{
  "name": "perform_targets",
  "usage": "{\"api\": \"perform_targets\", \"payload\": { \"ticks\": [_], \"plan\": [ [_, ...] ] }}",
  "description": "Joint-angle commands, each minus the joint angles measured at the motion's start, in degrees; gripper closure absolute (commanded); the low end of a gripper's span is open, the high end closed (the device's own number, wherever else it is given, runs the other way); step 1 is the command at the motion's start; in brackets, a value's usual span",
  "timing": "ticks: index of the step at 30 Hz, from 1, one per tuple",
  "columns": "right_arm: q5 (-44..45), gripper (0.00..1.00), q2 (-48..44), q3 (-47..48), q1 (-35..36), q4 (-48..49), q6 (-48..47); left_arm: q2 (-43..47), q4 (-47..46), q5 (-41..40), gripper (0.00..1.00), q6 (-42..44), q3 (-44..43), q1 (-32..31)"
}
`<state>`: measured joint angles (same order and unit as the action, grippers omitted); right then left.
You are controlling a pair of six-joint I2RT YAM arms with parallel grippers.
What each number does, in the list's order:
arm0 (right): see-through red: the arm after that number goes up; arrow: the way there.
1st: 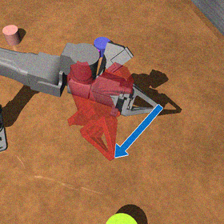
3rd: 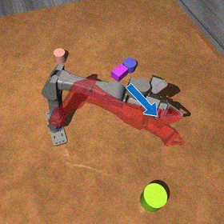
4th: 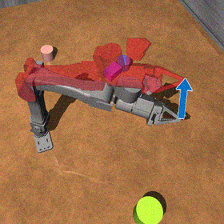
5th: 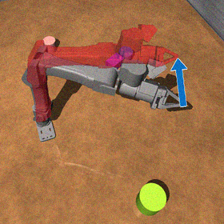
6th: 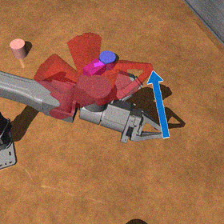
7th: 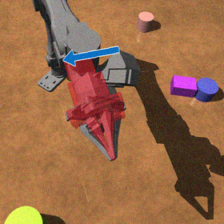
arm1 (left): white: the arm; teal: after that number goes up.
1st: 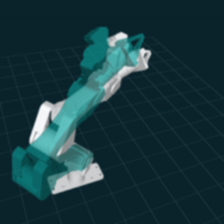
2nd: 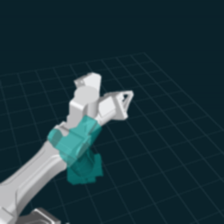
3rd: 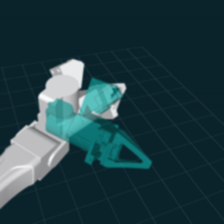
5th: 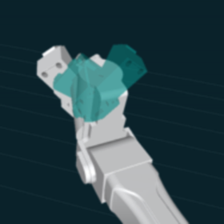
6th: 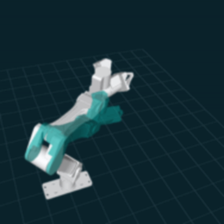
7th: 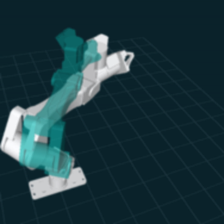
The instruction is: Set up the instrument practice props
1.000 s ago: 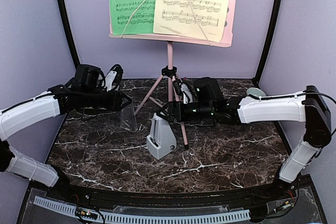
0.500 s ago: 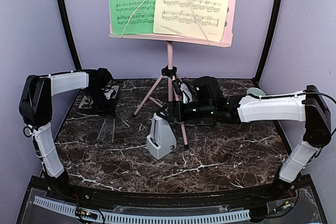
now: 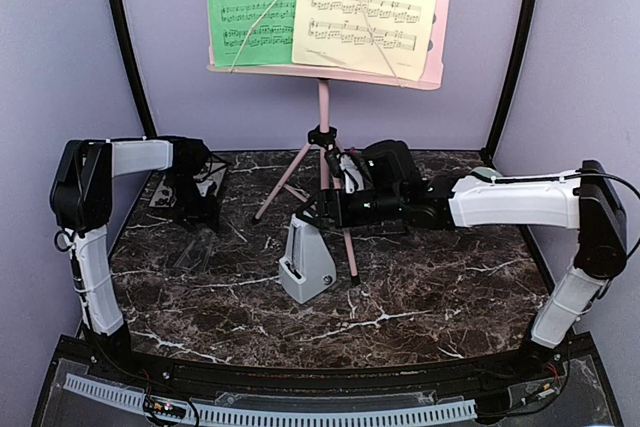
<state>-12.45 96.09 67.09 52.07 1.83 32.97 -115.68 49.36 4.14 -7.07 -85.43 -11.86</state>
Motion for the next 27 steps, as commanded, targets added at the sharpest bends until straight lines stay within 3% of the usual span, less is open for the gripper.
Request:
{"api": "perform_targets", "payload": {
  "ticks": [1,5,8,13,18,24,27],
  "plan": [
    [3.24,0.17,3.07,0.36,-0.57,-10.15,-2.56,6.7,0.73,0.96,0.24,0.22,-0.43,0.13],
    [3.35,0.17,2.34,0.27,-0.53,-10.29,-2.74,12.73,-1.86,1.93,0.1,0.03,3.1,0.09],
    [3.33,0.17,1.47,-0.08,-0.57,-10.27,-2.94,21.66,-10.57,8.29,0.01,0.5,10.28,-0.68],
    [2.87,0.17,0.36,-0.31,-0.42,-10.54,-3.72,41.82,-32.29,13.59,0.01,1.67,29.17,-7.09],
    [2.62,0.17,0.3,-0.28,-0.05,-10.95,-4.5,53.61,-48.81,19.1,0.06,-2.08,44.25,-13.43],
    [2.51,0.18,0.71,-0.63,0.56,-10.35,-3.95,57.05,-55.36,18.09,0.07,-3.41,49.95,-20.41],
    [2.79,0.19,0.91,-0.67,0.79,-10.18,-3.56,54.95,-57.15,17.77,0.17,-3.93,49.36,-25.49]
  ]
}}
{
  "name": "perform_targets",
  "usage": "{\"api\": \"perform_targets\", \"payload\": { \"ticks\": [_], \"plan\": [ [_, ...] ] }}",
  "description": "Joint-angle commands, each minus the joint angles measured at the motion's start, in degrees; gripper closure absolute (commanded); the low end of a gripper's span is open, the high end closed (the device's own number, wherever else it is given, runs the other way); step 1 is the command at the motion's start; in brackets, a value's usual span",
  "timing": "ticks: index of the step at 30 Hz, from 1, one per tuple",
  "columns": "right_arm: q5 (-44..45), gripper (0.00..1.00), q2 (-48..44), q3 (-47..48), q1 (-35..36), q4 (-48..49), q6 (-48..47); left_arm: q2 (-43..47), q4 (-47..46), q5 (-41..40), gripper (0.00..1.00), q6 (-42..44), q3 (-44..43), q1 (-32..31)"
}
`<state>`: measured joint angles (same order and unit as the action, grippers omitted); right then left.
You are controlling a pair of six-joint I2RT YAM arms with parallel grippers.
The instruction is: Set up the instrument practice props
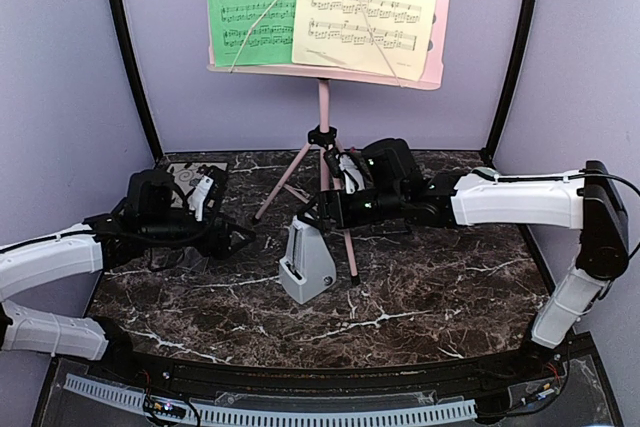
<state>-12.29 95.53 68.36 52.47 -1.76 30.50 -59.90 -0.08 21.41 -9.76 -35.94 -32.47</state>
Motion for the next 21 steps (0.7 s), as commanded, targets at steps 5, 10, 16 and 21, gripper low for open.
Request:
{"api": "perform_targets", "payload": {
  "ticks": [5,10,16,21],
  "plan": [
    [2.33,0.19,2.07,-1.67,0.44,-6.52,-0.93,-3.46,-11.78,-2.21,0.41,1.54,-0.09,-10.73],
    [1.93,0.19,2.56,-1.38,0.43,-6.5,-0.79,-7.88,-13.32,-1.78,0.6,5.11,-3.11,-12.08],
    [2.31,0.2,2.58,-1.19,0.44,-6.98,-0.97,-12.42,-13.48,-1.17,0.8,7.58,-6.37,-13.14],
    [2.45,0.21,2.56,-1.21,0.44,-7.03,-0.97,-14.3,-14.19,-1.83,0.89,8.65,-7.28,-13.15]
  ]
}}
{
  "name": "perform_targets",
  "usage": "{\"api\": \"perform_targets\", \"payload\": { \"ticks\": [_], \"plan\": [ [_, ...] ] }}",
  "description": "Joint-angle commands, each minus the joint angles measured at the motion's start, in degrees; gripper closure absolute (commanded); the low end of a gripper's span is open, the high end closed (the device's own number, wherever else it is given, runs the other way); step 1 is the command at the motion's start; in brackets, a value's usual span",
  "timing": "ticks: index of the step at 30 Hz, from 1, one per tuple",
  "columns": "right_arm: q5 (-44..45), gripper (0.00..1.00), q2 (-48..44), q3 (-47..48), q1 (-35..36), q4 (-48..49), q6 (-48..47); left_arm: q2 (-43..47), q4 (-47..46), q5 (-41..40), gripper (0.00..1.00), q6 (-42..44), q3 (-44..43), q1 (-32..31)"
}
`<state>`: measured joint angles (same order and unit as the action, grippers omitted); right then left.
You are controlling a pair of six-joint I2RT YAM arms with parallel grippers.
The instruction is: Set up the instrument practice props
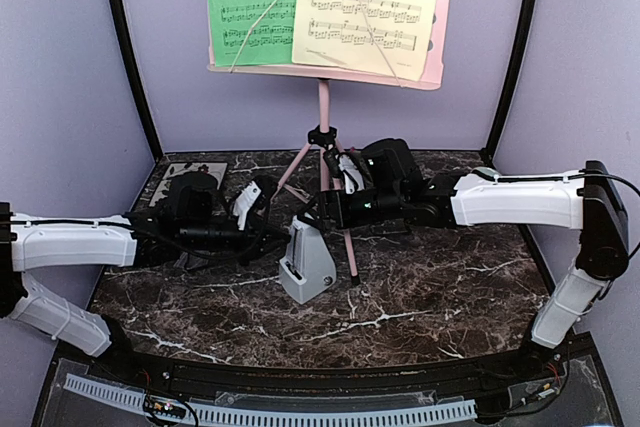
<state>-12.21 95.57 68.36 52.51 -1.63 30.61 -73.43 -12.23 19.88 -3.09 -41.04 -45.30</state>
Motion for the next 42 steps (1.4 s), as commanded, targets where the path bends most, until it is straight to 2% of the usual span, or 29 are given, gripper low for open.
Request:
{"api": "perform_targets", "payload": {
  "ticks": [1,12,23,30,38,42],
  "plan": [
    [2.43,0.21,2.52,-1.14,0.44,-7.24,-1.08,-1.46,-2.0,-0.28,0.9,2.1,-2.64,-0.32],
    [2.54,0.22,2.71,-0.97,0.47,-7.12,-1.19,-3.89,-2.12,0.51,0.97,2.65,-4.31,-0.47],
    [2.59,0.23,2.8,-0.98,0.42,-7.33,-1.17,-3.97,-0.85,2.18,0.98,3.29,-4.65,-1.97],
    [2.63,0.23,2.61,-1.1,0.49,-7.34,-1.26,0.27,-1.37,-2.08,0.97,1.36,-1.4,-1.72],
    [2.56,0.23,2.53,-1.1,0.49,-7.5,-1.56,6.66,1.11,-9.28,0.83,-1.07,2.3,0.23],
    [2.46,0.23,2.5,-1.04,0.49,-7.81,-1.99,8.9,1.71,-6.92,0.59,-0.15,3.67,0.6]
  ]
}}
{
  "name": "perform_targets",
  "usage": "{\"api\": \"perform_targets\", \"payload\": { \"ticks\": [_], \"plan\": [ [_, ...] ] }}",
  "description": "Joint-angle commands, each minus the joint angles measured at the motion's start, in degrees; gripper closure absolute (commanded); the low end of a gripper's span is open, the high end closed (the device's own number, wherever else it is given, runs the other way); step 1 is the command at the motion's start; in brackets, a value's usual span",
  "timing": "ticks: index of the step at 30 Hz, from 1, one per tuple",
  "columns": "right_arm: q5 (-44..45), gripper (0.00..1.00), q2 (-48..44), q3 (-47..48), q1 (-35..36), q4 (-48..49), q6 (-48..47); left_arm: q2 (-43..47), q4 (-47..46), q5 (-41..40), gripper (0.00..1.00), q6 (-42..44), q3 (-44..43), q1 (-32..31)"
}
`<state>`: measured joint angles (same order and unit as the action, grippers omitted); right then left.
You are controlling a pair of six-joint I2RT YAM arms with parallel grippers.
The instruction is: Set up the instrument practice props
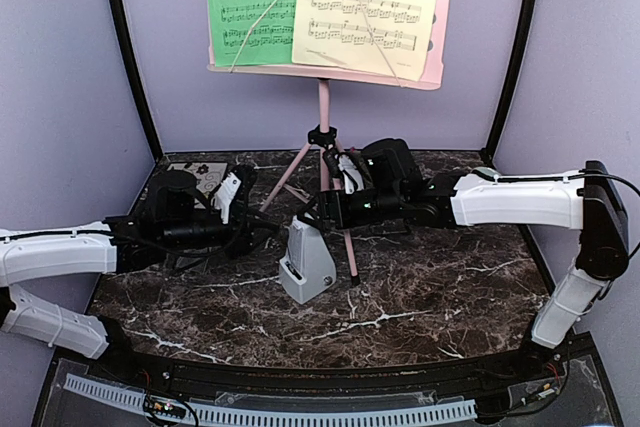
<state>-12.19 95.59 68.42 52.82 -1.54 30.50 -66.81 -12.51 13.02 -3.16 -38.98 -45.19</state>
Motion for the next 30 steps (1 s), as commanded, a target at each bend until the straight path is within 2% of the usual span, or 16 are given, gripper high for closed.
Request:
{"api": "perform_targets", "payload": {
  "ticks": [1,3,9,14,15,16,26,30],
  "plan": [
    [2.47,0.23,2.48,-1.07,0.18,-7.92,-1.93,2.25,2.68,-0.05,0.56,0.02,1.56,0.52],
    [2.32,0.23,2.49,-0.96,0.18,-8.04,-2.07,2.21,3.38,-0.03,0.51,-0.13,1.62,0.49],
    [2.17,0.23,2.59,-0.91,0.18,-7.78,-2.03,-0.18,0.78,5.72,0.28,-1.84,1.56,0.33],
    [2.04,0.23,2.8,-0.77,0.18,-7.58,-2.16,-3.4,-0.39,4.77,0.22,-2.11,-0.02,-0.42],
    [2.0,0.23,2.77,-0.75,0.18,-7.62,-2.24,-3.94,-0.5,4.55,0.13,-2.02,-0.35,-0.43],
    [1.99,0.23,2.83,-0.67,0.17,-7.68,-2.33,-4.46,-0.48,4.14,0.11,-2.03,-0.67,-0.43],
    [2.34,0.23,3.28,0.21,0.09,-8.76,-3.75,-9.2,-0.92,-4.67,0.11,-5.89,-3.2,-0.22],
    [2.48,0.23,3.29,0.33,0.09,-9.07,-4.32,-10.73,-0.68,-6.89,0.14,-7.9,-3.97,1.89]
  ]
}}
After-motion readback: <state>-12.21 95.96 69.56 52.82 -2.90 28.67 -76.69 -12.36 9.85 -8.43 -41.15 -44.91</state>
